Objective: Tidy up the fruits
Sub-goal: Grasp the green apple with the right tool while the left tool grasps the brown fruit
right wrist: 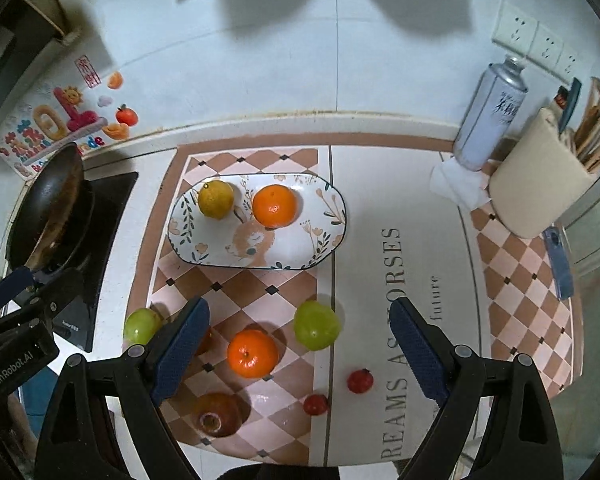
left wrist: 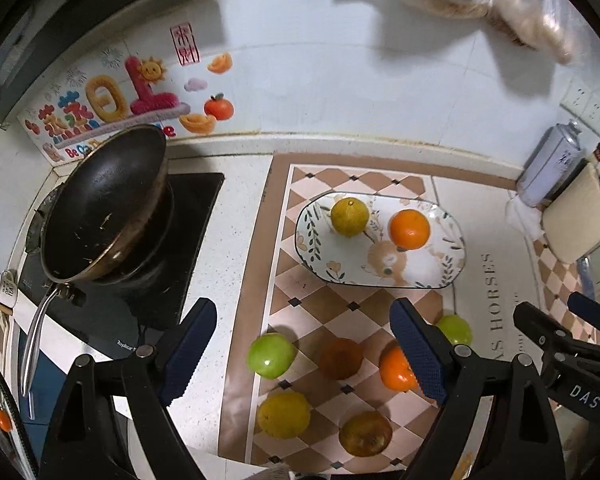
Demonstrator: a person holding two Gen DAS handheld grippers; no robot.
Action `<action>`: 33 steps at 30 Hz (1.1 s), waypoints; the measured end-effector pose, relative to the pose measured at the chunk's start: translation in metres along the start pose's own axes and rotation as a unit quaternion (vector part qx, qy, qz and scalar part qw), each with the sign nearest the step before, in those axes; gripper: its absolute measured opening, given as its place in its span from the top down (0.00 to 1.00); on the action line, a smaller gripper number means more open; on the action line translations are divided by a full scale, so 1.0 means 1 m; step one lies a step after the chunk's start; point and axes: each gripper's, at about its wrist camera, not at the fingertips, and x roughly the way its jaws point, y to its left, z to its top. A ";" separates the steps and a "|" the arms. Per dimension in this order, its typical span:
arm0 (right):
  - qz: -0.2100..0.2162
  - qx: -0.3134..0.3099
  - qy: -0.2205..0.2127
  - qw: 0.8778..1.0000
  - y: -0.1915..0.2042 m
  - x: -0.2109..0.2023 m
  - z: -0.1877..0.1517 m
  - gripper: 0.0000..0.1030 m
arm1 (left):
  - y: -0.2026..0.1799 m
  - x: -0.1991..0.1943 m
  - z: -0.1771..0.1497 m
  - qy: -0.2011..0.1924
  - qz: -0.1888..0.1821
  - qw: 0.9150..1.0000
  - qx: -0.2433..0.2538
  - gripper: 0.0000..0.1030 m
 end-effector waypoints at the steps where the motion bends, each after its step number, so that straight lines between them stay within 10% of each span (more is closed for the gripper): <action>1: 0.001 0.000 -0.003 1.000 0.000 -0.005 -0.002 0.09 | 0.000 -0.005 -0.001 -0.004 -0.001 1.000 0.000 0.14; 16: 0.040 0.035 -0.016 0.998 -0.011 -0.027 -0.015 0.09 | 0.003 -0.022 -0.009 -0.010 -0.020 1.000 -0.016 0.10; 33: 0.077 0.144 0.157 0.974 -0.067 0.158 -0.040 0.09 | -0.020 0.162 -0.033 0.231 -0.047 0.972 -0.022 0.02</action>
